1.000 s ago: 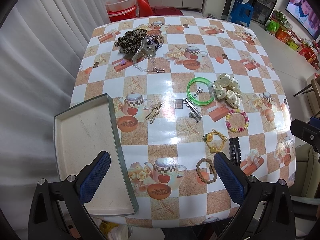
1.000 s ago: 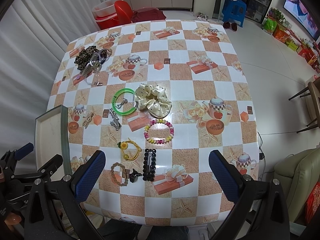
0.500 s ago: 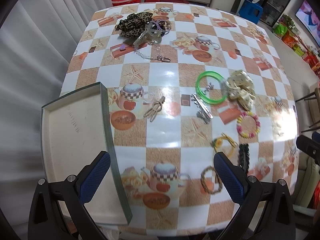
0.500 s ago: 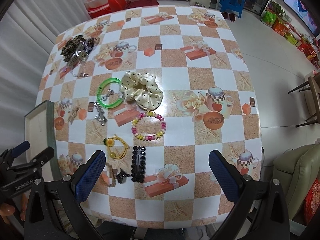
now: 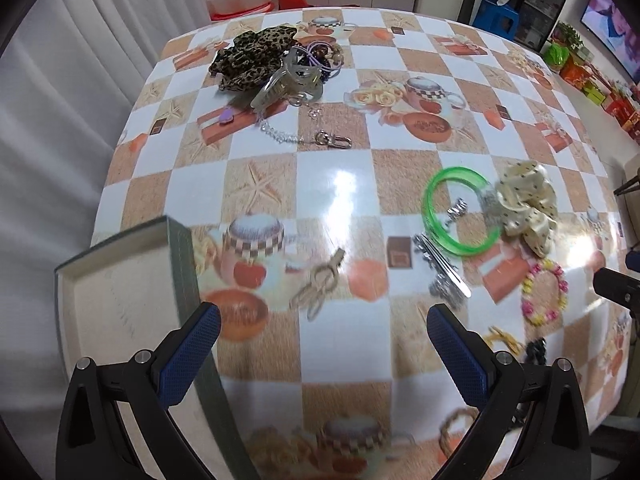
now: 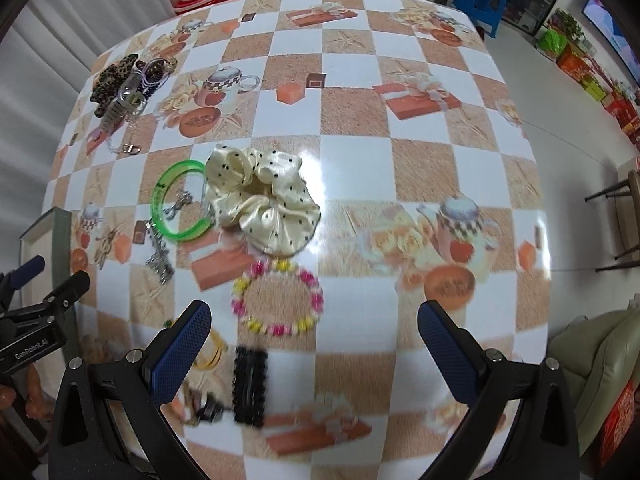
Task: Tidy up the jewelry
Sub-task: 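Grasp the cream polka-dot scrunchie with the right tool while the left tool grasps the beige hair clip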
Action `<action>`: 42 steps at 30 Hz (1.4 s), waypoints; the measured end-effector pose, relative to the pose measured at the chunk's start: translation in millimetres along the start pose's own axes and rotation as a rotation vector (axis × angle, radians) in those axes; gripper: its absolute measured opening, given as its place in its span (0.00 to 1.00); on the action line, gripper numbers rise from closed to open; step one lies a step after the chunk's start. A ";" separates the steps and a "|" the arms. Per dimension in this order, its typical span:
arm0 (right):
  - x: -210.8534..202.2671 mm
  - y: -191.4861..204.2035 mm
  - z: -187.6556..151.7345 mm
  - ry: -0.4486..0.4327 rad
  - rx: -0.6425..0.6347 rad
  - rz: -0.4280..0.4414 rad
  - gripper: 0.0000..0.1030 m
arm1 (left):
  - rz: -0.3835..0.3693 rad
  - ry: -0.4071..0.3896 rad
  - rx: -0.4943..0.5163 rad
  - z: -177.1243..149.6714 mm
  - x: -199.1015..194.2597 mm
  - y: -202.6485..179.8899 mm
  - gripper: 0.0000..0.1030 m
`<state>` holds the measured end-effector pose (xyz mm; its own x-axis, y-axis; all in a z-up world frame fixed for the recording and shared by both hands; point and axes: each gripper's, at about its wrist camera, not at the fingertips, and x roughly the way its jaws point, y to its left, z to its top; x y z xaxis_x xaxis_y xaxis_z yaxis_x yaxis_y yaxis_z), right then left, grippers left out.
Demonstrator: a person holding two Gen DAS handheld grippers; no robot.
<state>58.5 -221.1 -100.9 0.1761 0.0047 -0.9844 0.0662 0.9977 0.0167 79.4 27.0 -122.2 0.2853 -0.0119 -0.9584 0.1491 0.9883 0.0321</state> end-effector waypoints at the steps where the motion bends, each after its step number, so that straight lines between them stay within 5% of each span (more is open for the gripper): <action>1: 5.7 0.9 3.4 0.000 -0.009 -0.003 1.00 | 0.000 -0.002 -0.001 2.0 4.3 1.5 1.00; 8: 40.4 15.8 28.8 -0.032 -0.123 -0.042 1.00 | 0.001 0.003 0.019 9.0 34.1 3.5 0.97; 10: 49.0 20.0 34.8 -0.040 -0.147 -0.048 1.00 | 0.001 0.005 0.031 8.3 40.1 1.1 0.88; 18: 78.1 30.2 45.4 -0.078 -0.201 -0.057 1.00 | -0.019 0.001 0.028 3.4 56.9 -1.1 0.87; 24: 79.4 27.8 40.7 -0.099 -0.202 -0.012 0.83 | -0.057 -0.021 0.033 -2.7 51.5 -6.4 0.65; 28: 70.0 35.2 35.6 -0.132 -0.228 0.001 0.39 | -0.070 -0.031 0.044 -6.4 45.4 -13.4 0.29; 29: 68.6 35.6 35.4 -0.134 -0.221 0.007 0.27 | -0.076 -0.030 0.040 -7.2 44.7 -13.7 0.24; 31: 67.0 32.7 34.1 -0.134 -0.196 0.017 0.20 | -0.101 -0.026 0.022 -7.0 44.0 -11.0 0.24; 42: 37.3 6.3 27.9 -0.131 -0.046 0.098 0.18 | -0.199 -0.062 -0.073 -12.4 9.5 1.5 0.24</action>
<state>92.9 -216.5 -132.6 0.3062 0.0961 -0.9471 -0.0021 0.9950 0.1003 70.6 30.2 -134.8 0.3153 -0.2154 -0.9242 0.1401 0.9738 -0.1792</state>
